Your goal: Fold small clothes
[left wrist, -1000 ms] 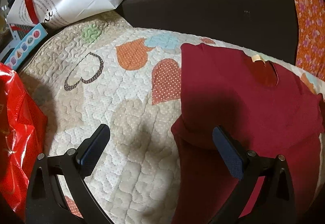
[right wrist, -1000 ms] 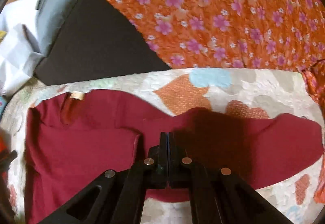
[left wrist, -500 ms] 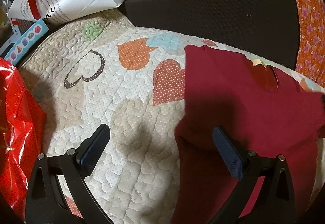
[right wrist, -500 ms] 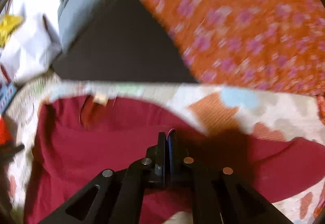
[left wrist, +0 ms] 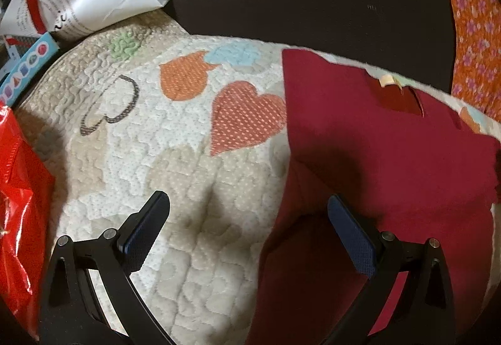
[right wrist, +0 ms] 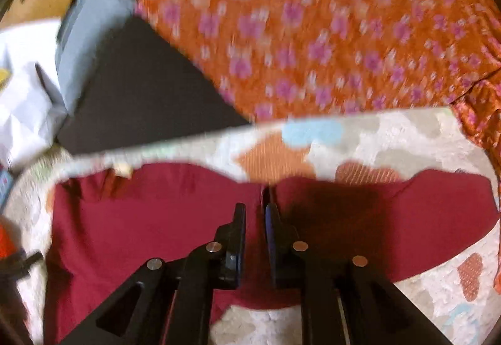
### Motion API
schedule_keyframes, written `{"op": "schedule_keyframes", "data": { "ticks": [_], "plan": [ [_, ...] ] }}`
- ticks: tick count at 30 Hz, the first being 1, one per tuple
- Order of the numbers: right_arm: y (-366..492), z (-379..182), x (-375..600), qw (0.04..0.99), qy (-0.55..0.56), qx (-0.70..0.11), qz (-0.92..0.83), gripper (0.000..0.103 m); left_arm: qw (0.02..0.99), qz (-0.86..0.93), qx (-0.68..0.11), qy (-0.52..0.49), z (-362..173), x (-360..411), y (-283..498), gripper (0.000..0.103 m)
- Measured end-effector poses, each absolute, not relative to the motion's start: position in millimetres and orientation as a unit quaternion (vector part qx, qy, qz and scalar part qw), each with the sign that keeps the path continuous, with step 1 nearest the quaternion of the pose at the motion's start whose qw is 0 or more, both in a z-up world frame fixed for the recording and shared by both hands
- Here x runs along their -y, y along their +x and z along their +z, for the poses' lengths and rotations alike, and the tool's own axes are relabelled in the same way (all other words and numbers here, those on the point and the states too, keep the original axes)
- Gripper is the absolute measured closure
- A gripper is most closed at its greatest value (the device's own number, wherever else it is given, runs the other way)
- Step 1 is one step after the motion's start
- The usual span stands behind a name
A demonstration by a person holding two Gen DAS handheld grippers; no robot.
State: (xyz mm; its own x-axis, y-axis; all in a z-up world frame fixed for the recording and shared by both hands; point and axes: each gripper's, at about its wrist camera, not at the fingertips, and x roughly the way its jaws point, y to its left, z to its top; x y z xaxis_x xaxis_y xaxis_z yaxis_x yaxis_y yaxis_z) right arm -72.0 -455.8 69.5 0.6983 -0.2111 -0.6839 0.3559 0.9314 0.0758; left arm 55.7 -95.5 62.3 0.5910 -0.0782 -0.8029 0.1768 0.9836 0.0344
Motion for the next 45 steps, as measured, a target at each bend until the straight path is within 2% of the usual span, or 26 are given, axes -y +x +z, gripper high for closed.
{"op": "schedule_keyframes", "data": {
  "ticks": [2,5,8,10,11,12,16,21,29,33,36,38,39,41,43,45],
  "plan": [
    [-55,40,461,0.888,0.101,-0.417,-0.168,0.091,0.886,-0.070,-0.453,0.072,54,101,59,0.001],
    [-63,51,469,0.892,0.123,-0.403,-0.163,0.090,0.875,-0.072,-0.472,0.084,42,103,62,0.001],
    [-96,67,491,0.898,0.164,-0.370,-0.169,0.084,0.867,-0.068,-0.488,0.079,34,101,66,0.001],
    [-143,76,524,0.894,0.190,-0.339,-0.223,0.071,0.864,-0.064,-0.493,0.076,32,99,66,0.001],
    [-143,76,524,0.894,0.190,-0.339,-0.223,0.059,0.865,-0.064,-0.492,0.071,33,98,65,0.001],
    [-160,75,538,0.889,0.206,-0.332,-0.240,0.055,0.868,-0.064,-0.488,0.063,37,98,63,0.001],
    [-218,57,611,0.841,0.299,-0.314,-0.323,0.055,0.886,-0.076,-0.455,0.036,62,93,56,0.001],
    [-226,39,657,0.812,0.374,-0.282,-0.347,0.055,0.895,-0.084,-0.439,0.011,70,90,57,0.001],
    [-209,41,678,0.817,0.363,-0.248,-0.372,0.053,0.880,-0.142,-0.453,-0.018,61,106,64,0.001],
    [-205,39,676,0.825,0.355,-0.238,-0.370,0.043,0.885,-0.135,-0.446,0.003,47,120,72,0.001],
    [-203,38,670,0.835,0.330,-0.239,-0.370,0.042,0.884,-0.113,-0.452,0.036,29,129,83,0.001],
    [-198,37,668,0.839,0.311,-0.250,-0.370,0.039,0.888,-0.107,-0.446,0.019,26,128,84,0.001],
    [-196,37,667,0.841,0.303,-0.255,-0.368,0.039,0.889,-0.102,-0.446,0.019,27,129,84,0.001],
    [-189,37,668,0.846,0.281,-0.267,-0.365,0.047,0.893,-0.097,-0.438,0.030,27,132,81,0.001],
    [-189,38,668,0.851,0.271,-0.269,-0.362,0.074,0.897,-0.095,-0.430,0.039,27,133,77,0.001],
    [-190,41,670,0.855,0.278,-0.266,-0.347,0.091,0.897,-0.095,-0.430,0.044,28,133,76,0.001]
  ]
}}
